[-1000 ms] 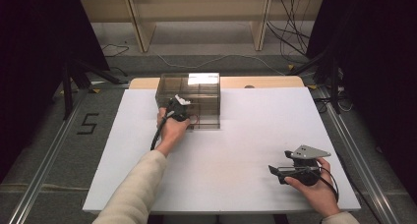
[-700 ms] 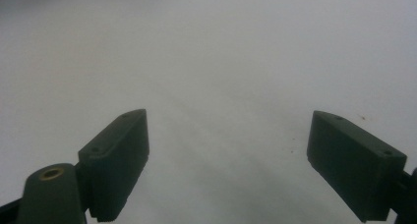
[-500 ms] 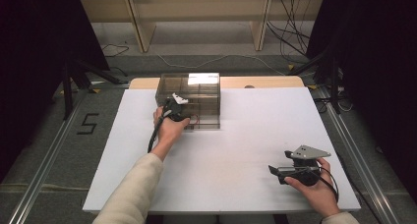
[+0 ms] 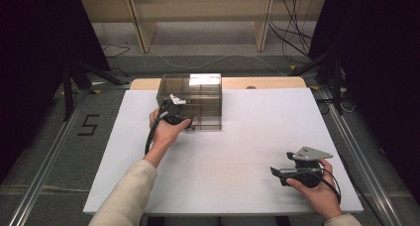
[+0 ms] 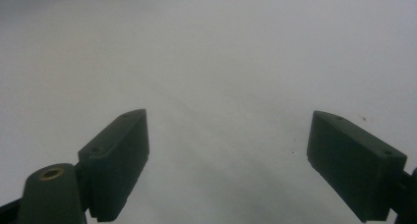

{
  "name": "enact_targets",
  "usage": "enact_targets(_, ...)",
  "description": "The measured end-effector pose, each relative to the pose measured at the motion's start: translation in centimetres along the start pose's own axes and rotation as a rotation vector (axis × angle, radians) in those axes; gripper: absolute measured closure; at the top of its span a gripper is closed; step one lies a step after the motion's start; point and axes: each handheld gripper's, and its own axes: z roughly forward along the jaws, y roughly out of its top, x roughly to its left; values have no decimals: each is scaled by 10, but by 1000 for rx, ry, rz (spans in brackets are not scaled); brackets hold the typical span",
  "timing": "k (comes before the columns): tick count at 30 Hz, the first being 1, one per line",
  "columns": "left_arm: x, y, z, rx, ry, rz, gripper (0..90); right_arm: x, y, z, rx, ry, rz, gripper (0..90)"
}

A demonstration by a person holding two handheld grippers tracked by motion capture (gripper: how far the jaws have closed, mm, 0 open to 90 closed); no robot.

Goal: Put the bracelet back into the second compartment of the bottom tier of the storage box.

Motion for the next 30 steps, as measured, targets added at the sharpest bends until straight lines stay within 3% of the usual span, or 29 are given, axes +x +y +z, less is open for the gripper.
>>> enact_targets(8,-5,-8,-17,-43,-32,13,279,0,0,0,3,0,-1,168)
enact_targets(14,-9,-17,-29,-67,-100,17,248,0,0,0,-2,0,-1,168)
enact_targets(30,-23,-52,-67,-122,-139,81,233,2,1,1,0,2,-4,168)
